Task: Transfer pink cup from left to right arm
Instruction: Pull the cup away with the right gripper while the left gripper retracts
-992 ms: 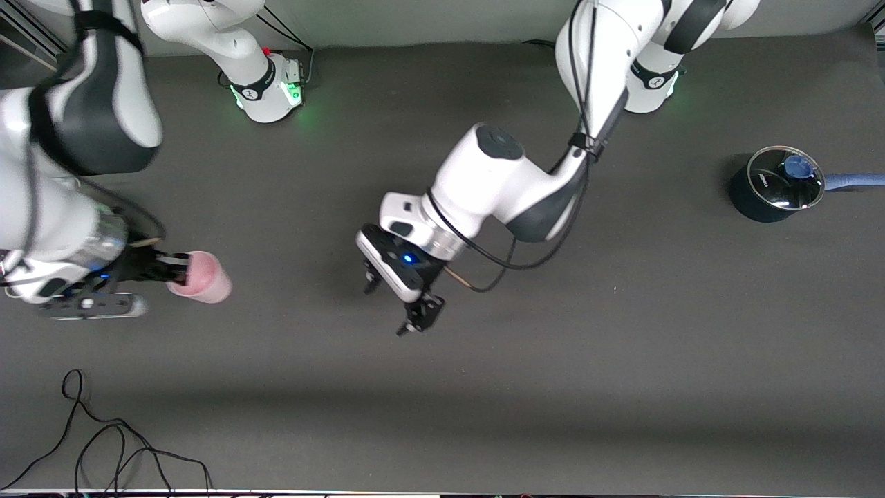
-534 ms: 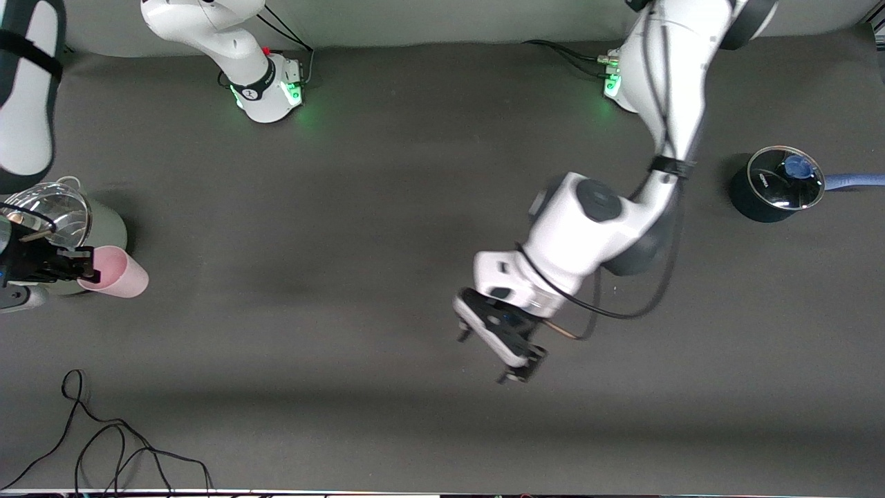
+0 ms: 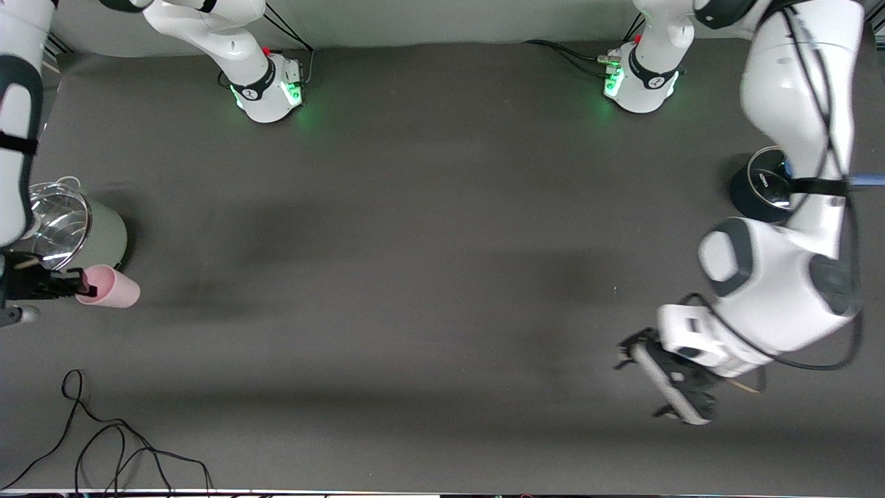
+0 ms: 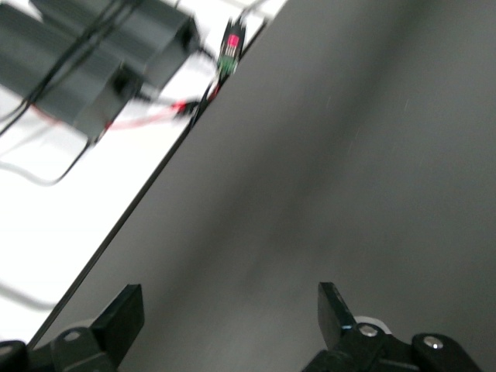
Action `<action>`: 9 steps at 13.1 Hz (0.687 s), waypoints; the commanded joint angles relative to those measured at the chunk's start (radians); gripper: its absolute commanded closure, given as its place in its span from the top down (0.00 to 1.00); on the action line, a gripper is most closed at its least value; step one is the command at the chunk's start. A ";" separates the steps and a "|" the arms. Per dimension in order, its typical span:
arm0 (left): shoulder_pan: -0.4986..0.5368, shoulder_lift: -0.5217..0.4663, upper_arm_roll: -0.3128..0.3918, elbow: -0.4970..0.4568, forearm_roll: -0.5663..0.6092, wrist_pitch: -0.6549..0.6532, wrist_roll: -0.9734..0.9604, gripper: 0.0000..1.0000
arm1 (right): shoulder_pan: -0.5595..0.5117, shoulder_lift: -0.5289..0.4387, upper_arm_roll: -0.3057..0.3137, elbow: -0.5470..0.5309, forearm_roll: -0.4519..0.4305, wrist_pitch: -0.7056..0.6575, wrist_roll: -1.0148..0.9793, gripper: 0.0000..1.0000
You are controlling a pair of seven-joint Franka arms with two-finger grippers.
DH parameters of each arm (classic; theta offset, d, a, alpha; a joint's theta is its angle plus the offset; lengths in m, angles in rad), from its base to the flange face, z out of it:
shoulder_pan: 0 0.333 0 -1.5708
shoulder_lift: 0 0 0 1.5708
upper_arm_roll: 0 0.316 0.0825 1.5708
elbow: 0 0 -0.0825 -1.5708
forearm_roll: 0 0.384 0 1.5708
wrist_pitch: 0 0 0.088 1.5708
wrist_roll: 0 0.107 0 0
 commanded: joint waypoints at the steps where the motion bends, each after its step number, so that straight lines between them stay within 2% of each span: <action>1: 0.118 -0.038 -0.018 -0.021 -0.015 -0.108 0.123 1.00 | 0.005 0.090 -0.001 0.026 0.063 0.086 -0.015 0.00; 3: 0.173 -0.039 -0.007 0.053 0.006 -0.268 0.119 1.00 | 0.005 0.138 0.000 0.052 0.084 0.113 -0.006 0.00; 5: 0.198 -0.068 0.032 0.084 0.008 -0.394 0.099 1.00 | 0.007 0.199 0.008 0.078 0.111 0.127 0.000 0.00; 7: 0.194 -0.111 0.071 0.084 0.011 -0.496 -0.044 1.00 | 0.007 0.266 0.010 0.107 0.139 0.146 0.000 0.00; 9: 0.189 -0.151 0.073 0.084 0.019 -0.579 -0.239 1.00 | 0.005 0.303 0.011 0.129 0.139 0.146 0.000 0.00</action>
